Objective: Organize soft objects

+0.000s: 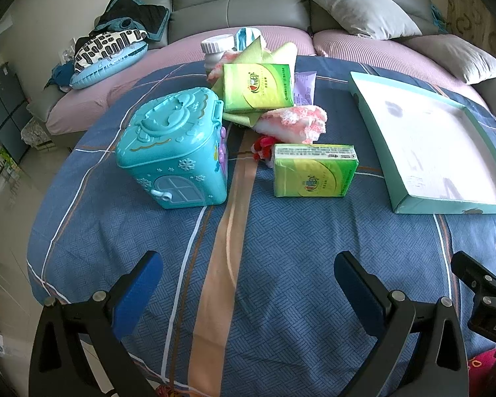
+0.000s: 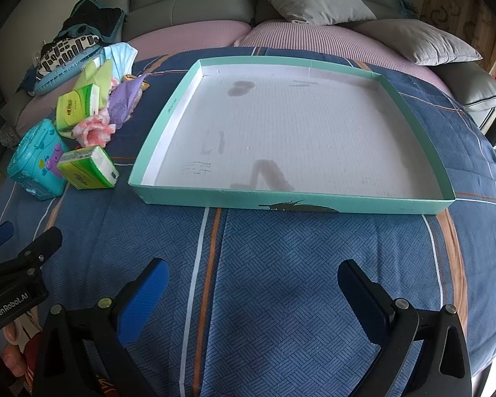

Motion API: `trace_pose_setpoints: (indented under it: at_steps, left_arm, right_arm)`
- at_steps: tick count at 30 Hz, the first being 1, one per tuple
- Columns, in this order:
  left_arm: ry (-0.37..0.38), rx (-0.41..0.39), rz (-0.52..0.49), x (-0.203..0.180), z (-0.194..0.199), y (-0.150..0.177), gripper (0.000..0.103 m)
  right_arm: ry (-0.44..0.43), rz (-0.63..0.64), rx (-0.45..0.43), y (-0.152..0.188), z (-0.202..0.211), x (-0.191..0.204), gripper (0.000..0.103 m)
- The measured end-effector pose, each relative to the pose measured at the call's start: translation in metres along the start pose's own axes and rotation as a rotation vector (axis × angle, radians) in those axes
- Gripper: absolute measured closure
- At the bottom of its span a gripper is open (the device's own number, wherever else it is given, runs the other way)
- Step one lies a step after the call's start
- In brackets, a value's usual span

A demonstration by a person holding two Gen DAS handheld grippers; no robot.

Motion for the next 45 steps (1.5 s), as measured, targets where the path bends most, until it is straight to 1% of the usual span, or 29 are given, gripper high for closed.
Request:
trace_pose_setpoints:
  at_steps: [15, 22, 25, 27, 30, 34, 36, 41, 45]
  left_arm:
    - [0.019, 0.006, 0.002, 0.003, 0.000, -0.001, 0.000]
    - [0.049, -0.003, -0.006, 0.003, 0.005, -0.003, 0.000]
    - [0.095, -0.034, 0.003, 0.007, 0.017, -0.011, 0.000]
    - [0.126, -0.055, 0.009, 0.013, 0.028, -0.022, 0.000]
    - [0.135, -0.102, 0.015, 0.022, 0.043, -0.041, 0.000]
    - [0.153, -0.121, 0.043, 0.039, 0.052, -0.063, 0.000]
    - [0.157, -0.125, 0.063, 0.049, 0.053, -0.073, 0.000]
    - [0.167, -0.123, 0.110, 0.073, 0.049, -0.090, 0.000]
    - [0.161, -0.130, 0.150, 0.092, 0.041, -0.096, 0.000]
  right_arm:
    - [0.002, 0.002, 0.005, 0.000, -0.001, 0.000, 0.000]
    - [0.005, 0.009, 0.000, 0.000, 0.001, 0.000, 0.000]
    - [-0.012, 0.001, -0.034, -0.002, 0.011, -0.003, 0.000]
    - [-0.026, -0.003, -0.050, -0.005, 0.019, -0.002, 0.000]
    - [-0.070, -0.010, -0.070, -0.014, 0.030, 0.002, 0.000]
    - [-0.110, 0.039, -0.121, -0.032, 0.046, 0.017, 0.000]
    - [-0.133, 0.067, -0.132, -0.040, 0.050, 0.028, 0.000]
    - [-0.213, 0.126, -0.131, -0.056, 0.049, 0.064, 0.000]
    - [-0.243, 0.201, -0.129, -0.063, 0.043, 0.098, 0.000]
Point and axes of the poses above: each gripper's, at about its wrist camera, not at the fingertips, and z roughly against the way its jaws point, x to its left, y to its underside, the point moved 1 cm from there along -z, roughly the way its jaws point, and after that the axes turned 6 degrees about y, right-handed, at the moved point
